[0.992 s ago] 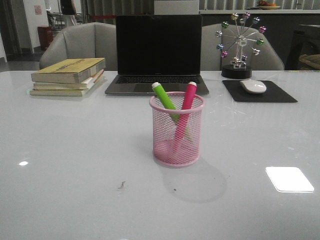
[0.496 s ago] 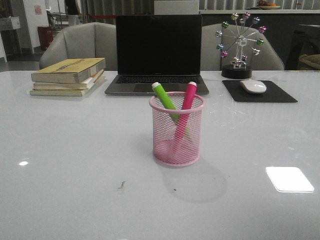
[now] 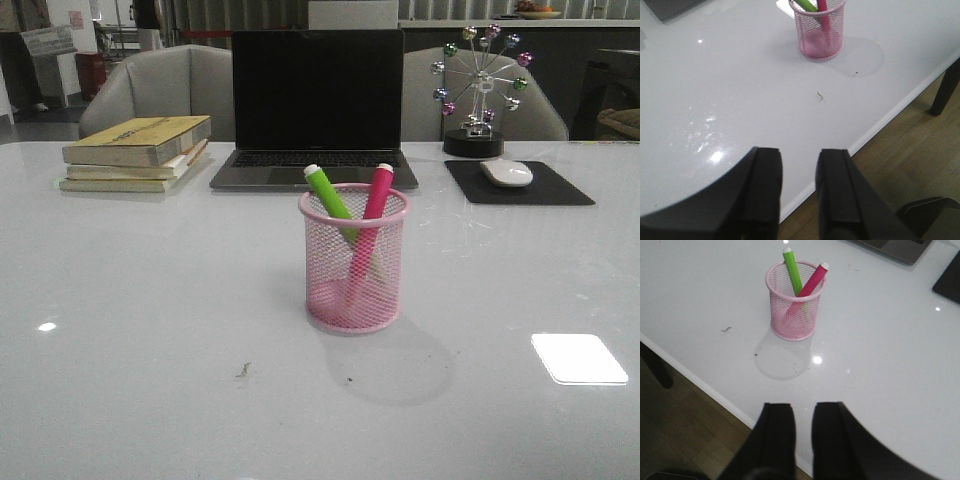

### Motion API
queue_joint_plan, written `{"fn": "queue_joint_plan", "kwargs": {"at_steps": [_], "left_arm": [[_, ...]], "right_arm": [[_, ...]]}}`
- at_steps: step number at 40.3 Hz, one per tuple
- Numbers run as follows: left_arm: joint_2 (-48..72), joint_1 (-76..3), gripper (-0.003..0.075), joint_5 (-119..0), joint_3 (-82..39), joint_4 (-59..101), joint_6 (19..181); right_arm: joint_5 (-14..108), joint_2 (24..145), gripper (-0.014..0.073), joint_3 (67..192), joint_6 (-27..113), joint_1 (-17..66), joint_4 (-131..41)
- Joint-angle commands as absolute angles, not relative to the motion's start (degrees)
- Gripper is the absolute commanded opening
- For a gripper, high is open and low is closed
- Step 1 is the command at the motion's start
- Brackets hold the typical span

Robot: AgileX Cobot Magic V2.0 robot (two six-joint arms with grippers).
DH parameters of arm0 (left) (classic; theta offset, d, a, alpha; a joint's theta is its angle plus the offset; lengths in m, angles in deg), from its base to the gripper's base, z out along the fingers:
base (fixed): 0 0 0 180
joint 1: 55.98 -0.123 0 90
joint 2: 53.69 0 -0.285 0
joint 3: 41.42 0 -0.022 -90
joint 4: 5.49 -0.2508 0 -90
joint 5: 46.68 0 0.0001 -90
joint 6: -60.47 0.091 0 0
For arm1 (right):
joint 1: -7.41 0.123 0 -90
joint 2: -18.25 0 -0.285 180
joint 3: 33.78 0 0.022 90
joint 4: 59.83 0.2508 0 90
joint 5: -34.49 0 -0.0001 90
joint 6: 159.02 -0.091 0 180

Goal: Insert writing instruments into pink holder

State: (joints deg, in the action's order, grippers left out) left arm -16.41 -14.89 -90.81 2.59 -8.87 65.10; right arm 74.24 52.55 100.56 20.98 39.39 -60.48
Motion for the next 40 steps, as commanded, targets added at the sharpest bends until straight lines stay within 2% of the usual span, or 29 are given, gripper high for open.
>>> {"fn": "queue_joint_plan", "kwargs": {"at_steps": [1,3,31,36,40], "left_arm": [[-16.3,-15.0,0.0129,-87.3,1.0,-8.3,64.4],[-16.3,-15.0,0.0087,-87.3,1.0,-8.2,64.4],[-19.0,-15.1,0.0091,-86.1,2.4,-8.3,64.4],[-25.1,-20.8,0.0091,-84.3,5.3,-10.2,64.4],[-31.1,-27.8,0.0091,-76.5,11.0,-10.2,64.4]], "right_arm": [[70.9,52.7,0.0099,102.1,21.4,39.2,-61.2],[71.0,52.7,0.0049,102.1,21.4,39.2,-61.2],[71.3,52.7,0.0057,102.1,21.4,39.2,-61.2],[71.3,52.7,0.0057,102.1,21.4,39.2,-61.2],[71.3,52.7,0.0057,102.1,21.4,39.2,-61.2]]}}
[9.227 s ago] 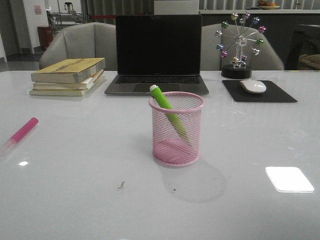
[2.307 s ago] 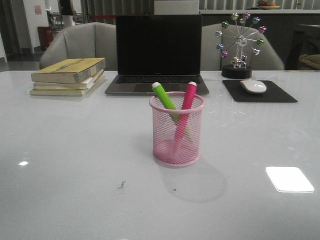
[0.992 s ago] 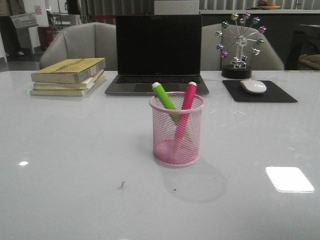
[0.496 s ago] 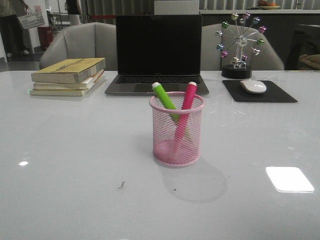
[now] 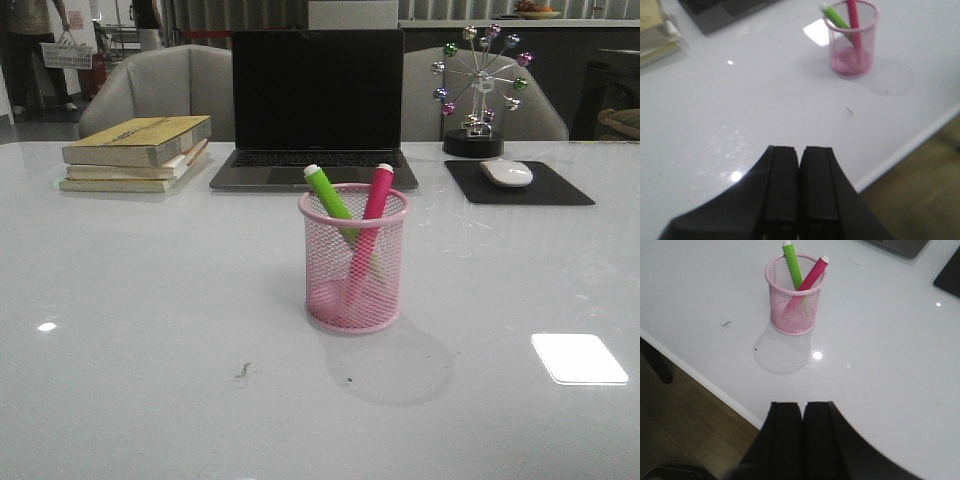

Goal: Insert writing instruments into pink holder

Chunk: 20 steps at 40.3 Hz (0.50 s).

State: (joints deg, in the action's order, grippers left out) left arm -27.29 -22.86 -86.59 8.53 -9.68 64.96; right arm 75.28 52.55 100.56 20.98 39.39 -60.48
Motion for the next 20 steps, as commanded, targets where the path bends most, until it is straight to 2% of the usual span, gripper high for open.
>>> {"fn": "queue_joint_plan", "kwargs": {"at_steps": [1,11,20], "left_arm": [[-32.8,-29.9,0.0091,-74.4,12.4,-10.2,64.4],[-45.0,-44.7,0.0091,-52.9,28.7,-7.2,64.4],[-47.4,-49.8,0.0091,-50.4,34.0,-2.0,64.4]], "right_arm": [[71.3,52.7,0.0057,102.1,21.4,39.2,-61.2],[71.3,52.7,0.0057,102.1,21.4,39.2,-61.2],[71.3,52.7,0.0057,102.1,21.4,39.2,-61.2]]}}
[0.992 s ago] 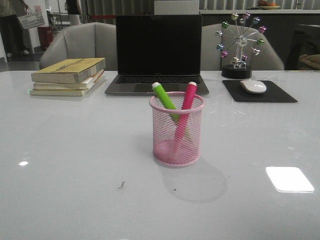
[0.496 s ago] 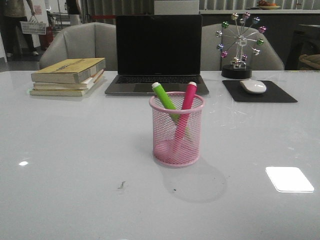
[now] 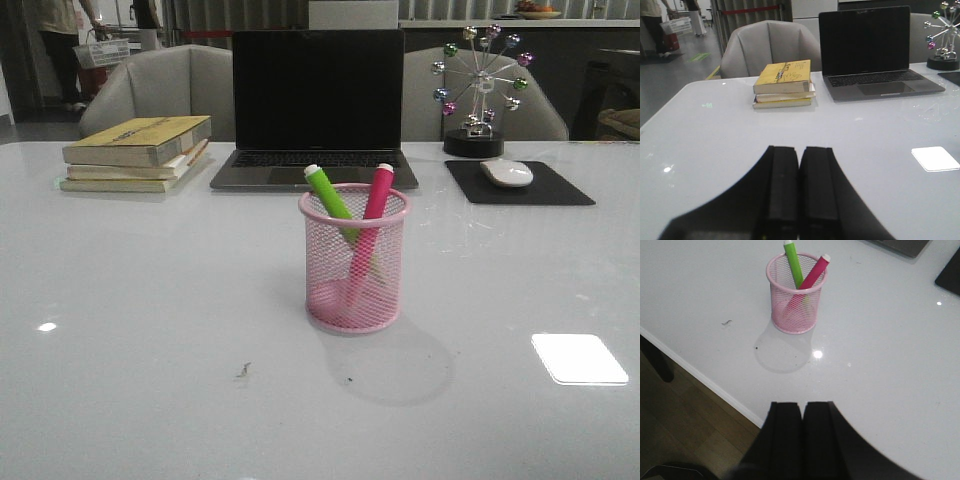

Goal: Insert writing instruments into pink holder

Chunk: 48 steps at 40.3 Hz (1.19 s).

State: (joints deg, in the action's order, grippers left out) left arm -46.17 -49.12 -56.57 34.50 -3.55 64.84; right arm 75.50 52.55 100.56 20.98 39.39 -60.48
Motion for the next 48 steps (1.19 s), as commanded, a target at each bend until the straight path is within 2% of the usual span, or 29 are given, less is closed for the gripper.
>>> {"fn": "queue_joint_plan", "kwargs": {"at_steps": [1,12,48], "left_arm": [[-47.4,-49.8,0.0091,-50.0,34.2,-2.0,64.4],[-47.4,-48.5,0.0091,-44.6,36.3,-0.8,64.4],[-47.4,-48.6,0.0091,-44.3,36.3,-1.8,62.7]], "right_arm": [[71.3,52.7,0.0057,102.1,21.4,39.2,-61.2],[71.3,52.7,0.0057,102.1,21.4,39.2,-61.2],[71.3,52.7,0.0057,102.1,21.4,39.2,-61.2]]}}
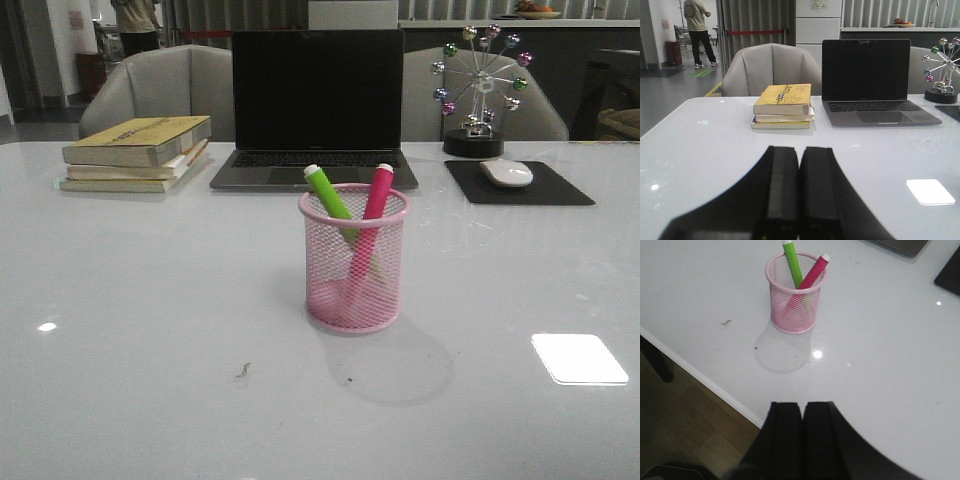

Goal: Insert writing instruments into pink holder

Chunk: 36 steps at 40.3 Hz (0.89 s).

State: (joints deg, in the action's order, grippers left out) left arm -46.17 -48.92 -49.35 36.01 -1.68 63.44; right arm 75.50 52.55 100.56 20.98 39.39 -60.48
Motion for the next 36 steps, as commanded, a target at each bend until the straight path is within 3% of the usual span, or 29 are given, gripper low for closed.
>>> {"fn": "queue_joint_plan", "kwargs": {"at_steps": [1,36], "left_arm": [[-47.4,-48.6,0.0091,-44.3,36.3,-1.8,62.7],[-47.4,-49.4,0.0091,-44.3,36.3,-1.8,62.7]], "right_arm": [[71.3,52.7,0.0057,102.1,21.4,39.2,-61.2],[71.3,52.7,0.0057,102.1,21.4,39.2,-61.2]]}}
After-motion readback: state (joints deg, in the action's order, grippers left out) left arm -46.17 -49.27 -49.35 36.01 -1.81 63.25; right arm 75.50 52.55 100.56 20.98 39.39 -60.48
